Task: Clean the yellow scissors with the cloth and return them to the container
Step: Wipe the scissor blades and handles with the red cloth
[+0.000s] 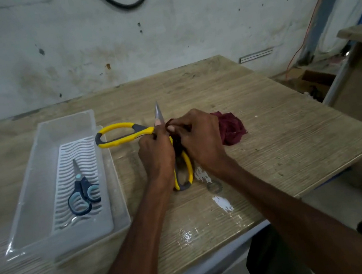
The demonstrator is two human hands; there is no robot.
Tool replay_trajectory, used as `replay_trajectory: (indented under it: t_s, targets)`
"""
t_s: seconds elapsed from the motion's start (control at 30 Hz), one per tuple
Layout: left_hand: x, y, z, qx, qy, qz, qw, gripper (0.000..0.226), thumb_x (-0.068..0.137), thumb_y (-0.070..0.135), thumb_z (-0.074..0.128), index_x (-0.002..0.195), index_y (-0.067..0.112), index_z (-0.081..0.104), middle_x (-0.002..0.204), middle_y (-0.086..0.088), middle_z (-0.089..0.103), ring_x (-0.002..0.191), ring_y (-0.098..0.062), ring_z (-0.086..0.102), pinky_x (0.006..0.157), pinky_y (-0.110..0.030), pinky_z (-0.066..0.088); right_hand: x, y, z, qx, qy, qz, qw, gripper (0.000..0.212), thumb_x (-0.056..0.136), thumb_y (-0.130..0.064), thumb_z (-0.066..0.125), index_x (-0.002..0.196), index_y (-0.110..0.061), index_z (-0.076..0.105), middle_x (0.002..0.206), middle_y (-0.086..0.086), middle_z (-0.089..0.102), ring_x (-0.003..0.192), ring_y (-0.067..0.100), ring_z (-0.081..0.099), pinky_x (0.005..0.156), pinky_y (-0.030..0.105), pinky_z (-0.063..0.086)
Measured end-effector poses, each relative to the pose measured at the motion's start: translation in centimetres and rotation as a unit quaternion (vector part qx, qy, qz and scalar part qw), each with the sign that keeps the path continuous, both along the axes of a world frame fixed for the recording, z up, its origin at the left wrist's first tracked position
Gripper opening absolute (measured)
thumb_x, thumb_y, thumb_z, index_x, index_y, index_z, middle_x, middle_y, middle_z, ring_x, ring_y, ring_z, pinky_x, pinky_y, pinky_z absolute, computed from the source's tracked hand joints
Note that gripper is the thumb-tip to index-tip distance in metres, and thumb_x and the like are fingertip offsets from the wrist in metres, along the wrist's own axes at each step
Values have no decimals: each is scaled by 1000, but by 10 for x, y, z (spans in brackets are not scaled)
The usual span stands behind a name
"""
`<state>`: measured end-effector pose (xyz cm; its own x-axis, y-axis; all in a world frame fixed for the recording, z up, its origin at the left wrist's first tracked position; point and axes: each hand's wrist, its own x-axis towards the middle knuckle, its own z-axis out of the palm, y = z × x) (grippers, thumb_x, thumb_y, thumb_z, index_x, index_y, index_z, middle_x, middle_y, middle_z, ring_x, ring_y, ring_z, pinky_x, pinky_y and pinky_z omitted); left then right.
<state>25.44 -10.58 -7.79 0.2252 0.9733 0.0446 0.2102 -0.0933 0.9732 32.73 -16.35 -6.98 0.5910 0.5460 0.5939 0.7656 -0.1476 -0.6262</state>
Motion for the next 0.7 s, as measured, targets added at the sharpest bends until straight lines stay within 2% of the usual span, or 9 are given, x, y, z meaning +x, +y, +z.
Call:
replay_trajectory:
  t_s: [0.1, 0.17, 0.23, 0.33, 0.43, 0.47, 0.53, 0.6, 0.7]
  targets:
    - [2, -3, -1, 29, 16, -15, 999, 50, 102, 43, 41, 93, 2, 69, 105, -23, 68, 103, -36, 62, 80, -37, 43, 13, 7, 4, -14, 4, -57, 998, 10, 75, -9, 68, 67, -8, 74, 62, 11, 69, 60, 20, 62, 57, 22, 32]
    - [2, -1, -2, 36, 26, -9, 999, 52, 104, 40, 38, 102, -1, 70, 114, -26, 65, 111, -40, 58, 86, -39, 42, 2, 5, 2, -23, -1, -31, 999, 13, 77, -11, 67, 65, -10, 72, 60, 9, 68, 58, 15, 59, 58, 26, 37]
    - [2, 4, -4, 41, 21, 0, 999, 53, 105, 40, 37, 103, 0, 71, 115, -26, 65, 111, -41, 58, 88, -41, 41, -17, 0, -2, -22, -15, 15, 1000, 10, 78, -10, 67, 72, -11, 74, 64, 10, 67, 61, 16, 59, 61, 30, 38]
    - [0, 2, -3, 54, 6, -10, 998, 51, 100, 43, 48, 75, 3, 68, 92, -24, 68, 93, -36, 62, 75, -36, 40, -1, -2, -3, 10, -3, -1, 1000, 8, 76, -9, 71, 80, -12, 76, 74, 9, 73, 71, 20, 65, 68, 28, 43]
    - [3, 4, -6, 19, -77, -29, 996, 53, 89, 48, 64, 52, 13, 53, 63, -15, 59, 65, -29, 58, 70, -41, 49, 16, -5, -4, 24, 57, -50, 997, 16, 75, -11, 73, 90, -13, 76, 86, 7, 74, 84, 22, 68, 82, 31, 51]
    - [4, 7, -8, 1, -101, -40, 994, 52, 84, 53, 67, 52, 14, 55, 62, -15, 59, 64, -32, 60, 73, -46, 55, 13, -6, -6, 24, 58, -47, 997, 18, 74, -10, 74, 92, -13, 76, 88, 7, 74, 85, 21, 68, 82, 34, 52]
    - [3, 9, -10, -33, -131, -73, 988, 43, 74, 58, 68, 57, 19, 63, 69, -15, 66, 75, -41, 67, 80, -56, 57, 3, -5, -9, 20, 30, -27, 999, 20, 74, -9, 73, 94, -12, 75, 87, 7, 73, 83, 21, 67, 78, 33, 53]
    - [2, 11, -10, -86, -167, -90, 978, 35, 72, 54, 74, 59, 22, 66, 68, -10, 67, 70, -37, 68, 78, -51, 58, 7, -5, -5, 28, 27, -20, 999, 19, 74, -8, 73, 92, -12, 76, 85, 8, 73, 82, 22, 68, 76, 34, 53]
    - [2, 18, -12, -131, -200, -97, 966, 36, 80, 47, 74, 70, 13, 69, 61, -11, 63, 53, -25, 59, 60, -40, 52, 13, -5, 1, 24, 18, -13, 999, 16, 75, -7, 72, 88, -12, 77, 82, 9, 73, 79, 22, 68, 74, 33, 51]
